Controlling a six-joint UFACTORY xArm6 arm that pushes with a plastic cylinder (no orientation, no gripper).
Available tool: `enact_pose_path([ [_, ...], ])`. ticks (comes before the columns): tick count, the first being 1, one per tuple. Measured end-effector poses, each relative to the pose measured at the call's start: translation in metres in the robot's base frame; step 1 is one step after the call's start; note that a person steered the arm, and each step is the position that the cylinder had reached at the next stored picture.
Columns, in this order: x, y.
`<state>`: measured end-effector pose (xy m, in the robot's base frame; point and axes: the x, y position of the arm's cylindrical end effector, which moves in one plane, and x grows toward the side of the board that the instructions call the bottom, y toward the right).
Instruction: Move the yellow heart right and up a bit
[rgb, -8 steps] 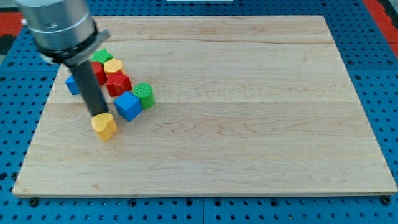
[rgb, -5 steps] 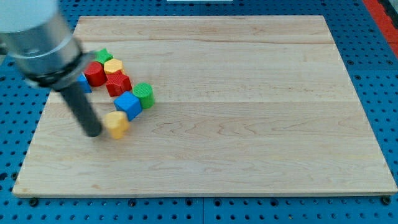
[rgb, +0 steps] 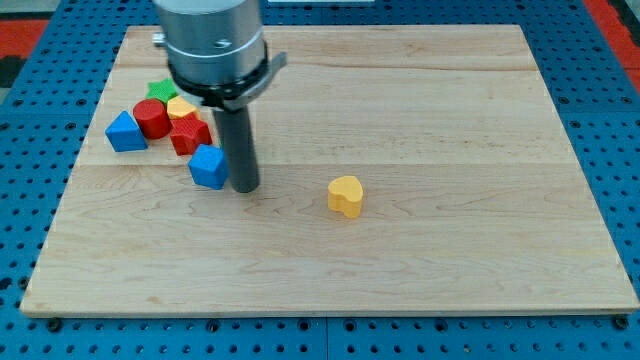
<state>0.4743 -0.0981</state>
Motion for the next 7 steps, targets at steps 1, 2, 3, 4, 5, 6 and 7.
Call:
enact_pose_path([
  [1,0.017,0.01],
  [2,0.041,0.023],
  [3,0.021,0.069],
  [4,0.0,0.131],
  [5,0.002,0.157],
  [6,0.006,0.114],
  [7,0.053,0.135],
])
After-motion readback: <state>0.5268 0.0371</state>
